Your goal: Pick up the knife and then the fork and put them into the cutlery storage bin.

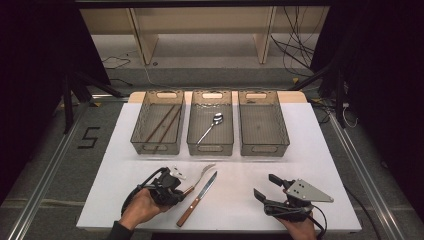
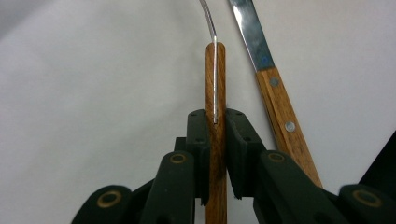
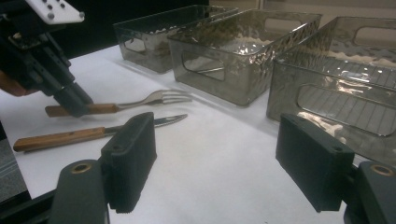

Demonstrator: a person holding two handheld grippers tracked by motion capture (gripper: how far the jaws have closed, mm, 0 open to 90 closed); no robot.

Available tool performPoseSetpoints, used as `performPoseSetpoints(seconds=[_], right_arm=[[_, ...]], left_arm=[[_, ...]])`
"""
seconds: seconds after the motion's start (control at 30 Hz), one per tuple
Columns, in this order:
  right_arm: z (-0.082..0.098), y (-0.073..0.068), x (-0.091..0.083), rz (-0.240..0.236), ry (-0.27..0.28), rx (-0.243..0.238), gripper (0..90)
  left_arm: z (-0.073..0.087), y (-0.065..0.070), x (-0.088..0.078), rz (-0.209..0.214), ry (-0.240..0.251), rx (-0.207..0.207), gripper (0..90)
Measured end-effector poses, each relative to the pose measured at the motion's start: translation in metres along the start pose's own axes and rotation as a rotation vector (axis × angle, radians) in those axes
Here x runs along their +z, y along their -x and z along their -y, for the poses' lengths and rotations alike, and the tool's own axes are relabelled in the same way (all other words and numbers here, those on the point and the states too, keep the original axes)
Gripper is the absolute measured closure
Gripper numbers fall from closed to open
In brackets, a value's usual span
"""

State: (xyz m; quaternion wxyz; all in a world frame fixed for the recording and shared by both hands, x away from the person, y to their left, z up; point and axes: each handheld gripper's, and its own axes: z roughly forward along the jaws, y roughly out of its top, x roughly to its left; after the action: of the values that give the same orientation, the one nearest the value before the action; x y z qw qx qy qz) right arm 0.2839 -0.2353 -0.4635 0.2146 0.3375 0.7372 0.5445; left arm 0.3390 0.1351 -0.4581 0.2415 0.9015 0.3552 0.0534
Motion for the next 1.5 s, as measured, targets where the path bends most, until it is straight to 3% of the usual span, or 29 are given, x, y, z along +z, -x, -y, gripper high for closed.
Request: performPoseSetpoints(seconds=[0.17,0.37,0.73,0.93,1.13,1.47,1.5], right_arm=[[-0.003,-0.005,0.003,-0.019,-0.002,-0.019,29.0],[-0.015,-0.021,0.007,-0.044,-0.010,-0.121,28.9],[-0.025,-0.064,0.030,-0.080,-0.086,-0.477,30.1],[-0.026,-0.078,0.044,-0.073,-0.116,-0.600,31.6],[-0.023,-0.089,0.052,-0.032,-0.144,-0.752,34.9],[-0.007,-0.100,0.058,0.064,-0.194,-0.996,46.8],[-0.006,-0.101,0.058,0.070,-0.194,-1.004,48.1]], left_arm=[[-0.007,0.001,-0.013,0.047,0.039,0.014,80.4],[-0.023,0.015,-0.015,0.124,0.049,0.071,80.4],[-0.051,0.033,-0.012,0.183,0.024,0.165,80.4],[-0.062,0.041,-0.010,0.214,-0.003,0.209,80.4],[-0.069,0.047,-0.010,0.237,-0.034,0.255,80.4],[-0.074,0.054,-0.009,0.256,-0.050,0.282,80.4],[-0.074,0.055,-0.010,0.260,-0.051,0.279,80.4]])
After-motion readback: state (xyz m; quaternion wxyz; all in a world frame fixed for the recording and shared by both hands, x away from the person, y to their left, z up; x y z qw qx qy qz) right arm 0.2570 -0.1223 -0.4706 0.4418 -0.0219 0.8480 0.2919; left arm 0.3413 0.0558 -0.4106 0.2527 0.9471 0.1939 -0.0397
